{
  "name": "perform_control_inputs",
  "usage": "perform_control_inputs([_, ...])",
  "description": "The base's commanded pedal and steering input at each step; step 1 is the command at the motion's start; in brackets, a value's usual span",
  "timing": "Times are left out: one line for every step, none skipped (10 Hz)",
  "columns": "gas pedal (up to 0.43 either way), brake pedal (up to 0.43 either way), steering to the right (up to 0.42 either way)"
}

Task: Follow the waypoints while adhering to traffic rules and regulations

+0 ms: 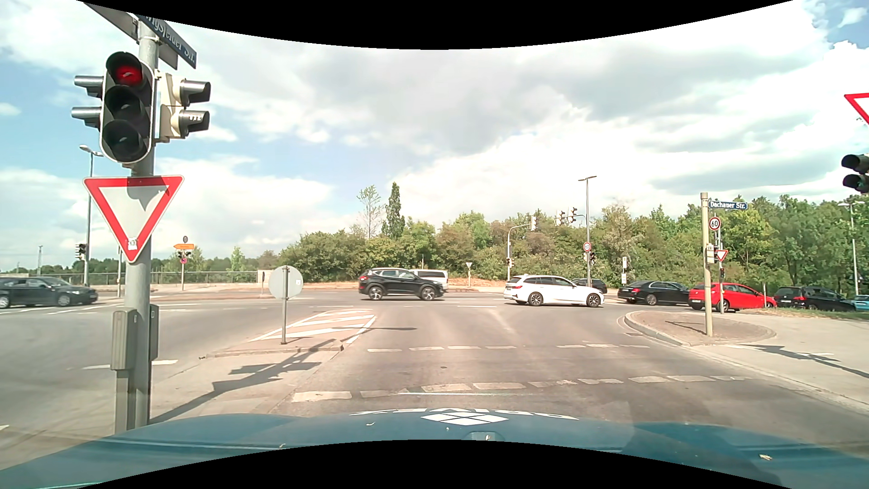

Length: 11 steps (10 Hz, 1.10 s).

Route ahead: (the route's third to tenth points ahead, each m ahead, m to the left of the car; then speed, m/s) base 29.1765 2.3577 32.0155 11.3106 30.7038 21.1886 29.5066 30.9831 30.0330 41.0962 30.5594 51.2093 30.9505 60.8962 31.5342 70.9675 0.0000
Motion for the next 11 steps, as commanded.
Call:
perform_control_inputs([0.0,0.36,-0.025])
perform_control_inputs([0.0,0.36,-0.025])
perform_control_inputs([0.0,0.36,-0.026])
perform_control_inputs([0.0,0.36,-0.026])
perform_control_inputs([0.0,0.36,-0.025])
perform_control_inputs([0.0,0.36,-0.025])
perform_control_inputs([0.0,0.36,-0.026])
perform_control_inputs([0.0,0.36,-0.026])
perform_control_inputs([0.0,0.36,-0.025])
perform_control_inputs([0.0,0.36,-0.025])
perform_control_inputs([0.0,0.36,-0.026])
